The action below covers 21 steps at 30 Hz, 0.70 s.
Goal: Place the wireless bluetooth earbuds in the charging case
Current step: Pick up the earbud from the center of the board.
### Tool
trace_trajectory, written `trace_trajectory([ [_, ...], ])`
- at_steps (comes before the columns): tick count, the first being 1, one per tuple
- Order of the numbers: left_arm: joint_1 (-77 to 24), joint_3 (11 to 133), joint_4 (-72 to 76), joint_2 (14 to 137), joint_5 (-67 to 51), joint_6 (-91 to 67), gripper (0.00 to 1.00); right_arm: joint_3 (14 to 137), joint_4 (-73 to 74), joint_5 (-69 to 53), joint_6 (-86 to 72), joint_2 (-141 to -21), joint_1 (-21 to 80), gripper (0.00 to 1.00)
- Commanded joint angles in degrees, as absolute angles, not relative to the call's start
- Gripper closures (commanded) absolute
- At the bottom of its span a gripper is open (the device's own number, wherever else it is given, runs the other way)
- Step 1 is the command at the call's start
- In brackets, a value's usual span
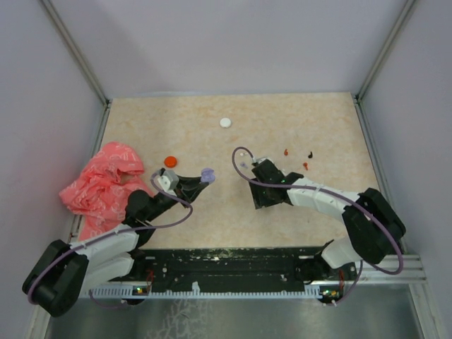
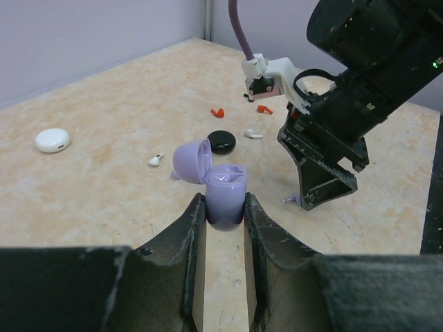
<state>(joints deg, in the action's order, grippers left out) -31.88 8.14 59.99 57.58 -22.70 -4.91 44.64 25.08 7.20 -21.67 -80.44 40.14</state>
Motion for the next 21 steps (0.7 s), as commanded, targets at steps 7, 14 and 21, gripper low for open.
trace_trajectory([
  [7, -32.09, 9.16, 59.87, 58.34, -23.78, -3.69, 1.0, 46.96, 22.06, 10.89, -23.64, -85.42, 43.4, 0.5],
  [14, -32.15, 9.33, 59.6, 58.41, -24.22, -3.63, 1.0, 48.92, 21.19, 8.21, -24.04, -87.57, 45.06, 0.51],
  [21, -32.09, 9.54, 59.46, 58.57, -24.7, -3.6, 1.0, 52.59, 20.29, 3.24, -25.41, -88.34, 46.84, 0.52],
])
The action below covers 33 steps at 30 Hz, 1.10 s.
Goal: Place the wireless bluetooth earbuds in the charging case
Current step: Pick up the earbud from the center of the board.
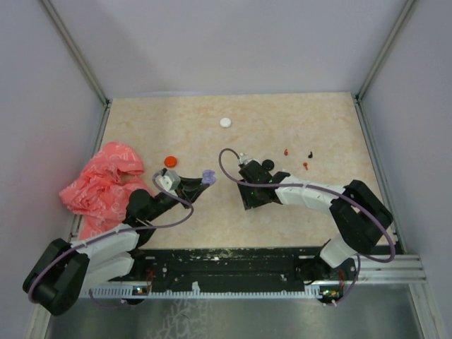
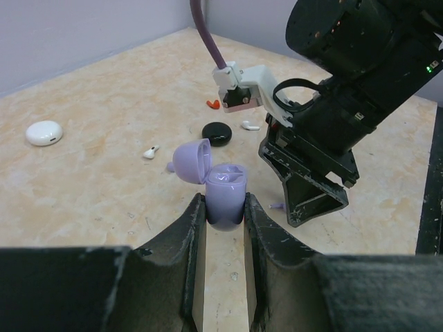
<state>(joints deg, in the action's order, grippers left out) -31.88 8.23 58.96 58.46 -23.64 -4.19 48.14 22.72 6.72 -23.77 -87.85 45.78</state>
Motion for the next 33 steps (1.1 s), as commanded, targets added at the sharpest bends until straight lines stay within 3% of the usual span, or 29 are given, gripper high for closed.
trace_trajectory([
  [1, -32.11, 9.53, 59.3, 58.58, -24.7, -3.6, 1.0, 53.3, 20.37, 2.55, -25.55, -88.43, 47.04, 0.52],
  [6, -32.13, 9.52, 58.99, 58.15, -24.52, -3.46, 1.0, 55.23, 21.2, 1.87, -25.05, -89.08, 47.46, 0.53],
  [15, -32.08, 9.49, 58.47, 57.39, -24.56, -3.43, 1.0, 54.96, 26.27, 11.62, -22.76, -88.48, 47.37, 0.52],
  [33, -32.08, 9.6, 58.3, 57.25, -25.05, -3.68, 1.0, 54.19, 23.8, 3.91, -23.43, -92.8, 48.2, 0.48],
])
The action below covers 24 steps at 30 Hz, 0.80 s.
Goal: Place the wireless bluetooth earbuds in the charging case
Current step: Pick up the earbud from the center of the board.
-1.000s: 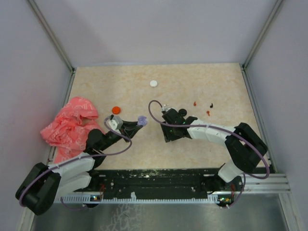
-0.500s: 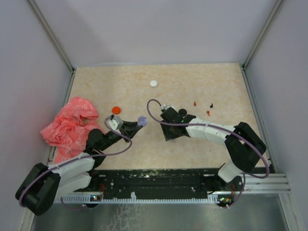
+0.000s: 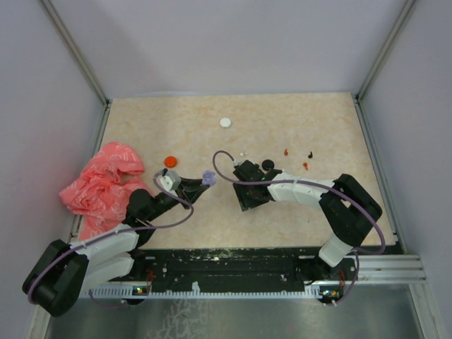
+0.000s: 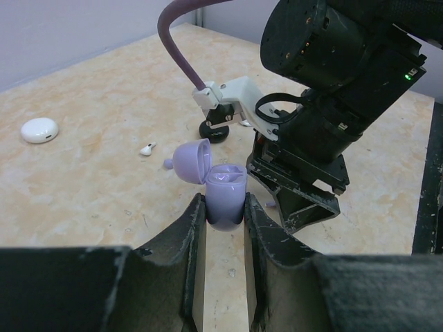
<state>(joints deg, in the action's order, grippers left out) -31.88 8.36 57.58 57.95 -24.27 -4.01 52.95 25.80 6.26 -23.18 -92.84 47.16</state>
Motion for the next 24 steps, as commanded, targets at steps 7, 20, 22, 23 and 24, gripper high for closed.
trace_trajectory([
  [7, -32.09, 9.59, 58.3, 57.15, -25.05, -3.69, 1.0, 55.71, 22.55, 0.4, -23.55, -93.61, 48.85, 0.51],
  [20, -32.12, 9.11, 58.66, 56.73, -24.16, -3.71, 1.0, 59.21, 21.35, 2.1, -15.42, -90.84, 49.23, 0.52],
  [22, -32.08, 8.92, 58.73, 56.39, -23.09, -3.74, 1.0, 59.13, 22.46, 3.72, -14.07, -89.15, 49.23, 0.52],
  [23, -32.12, 8.57, 58.91, 56.22, -22.58, -3.77, 1.0, 58.93, 22.76, 4.9, -13.49, -88.64, 49.26, 0.52],
  [24, -32.1, 8.31, 59.21, 56.06, -21.94, -3.82, 1.0, 58.89, 23.24, 6.02, -13.11, -88.62, 49.27, 0.52],
])
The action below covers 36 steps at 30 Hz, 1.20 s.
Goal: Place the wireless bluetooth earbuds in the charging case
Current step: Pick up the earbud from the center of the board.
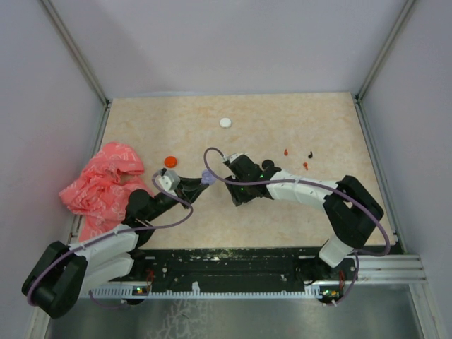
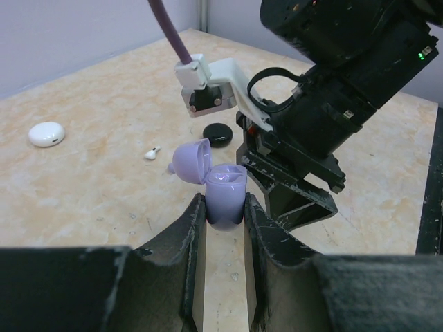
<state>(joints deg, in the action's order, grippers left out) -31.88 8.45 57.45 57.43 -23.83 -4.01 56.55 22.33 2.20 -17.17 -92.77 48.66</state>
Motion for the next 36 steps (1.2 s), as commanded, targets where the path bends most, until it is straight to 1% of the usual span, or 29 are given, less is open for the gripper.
trace_trajectory([
  [1, -32.08, 7.98, 59.56, 55.85, -21.24, -3.97, 1.0, 59.14, 23.79, 6.64, -12.87, -89.05, 49.29, 0.52],
  [7, -32.11, 6.92, 59.48, 54.49, -15.78, -4.3, 1.0, 61.26, 25.62, 9.81, -16.73, -93.53, 49.62, 0.62],
  [11, -32.13, 6.2, 59.22, 53.13, -12.73, -4.45, 1.0, 62.67, 26.83, 11.51, -18.97, -96.87, 49.89, 0.65],
  [22, -32.1, 6.72, 58.21, 53.17, -13.47, -3.78, 1.0, 62.34, 27.08, 14.67, -21.65, -98.9, 50.28, 0.66],
  [36, -32.08, 7.19, 58.74, 55.08, -15.02, -4.08, 1.0, 60.22, 26.38, 13.23, -22.88, -98.97, 50.28, 0.67],
])
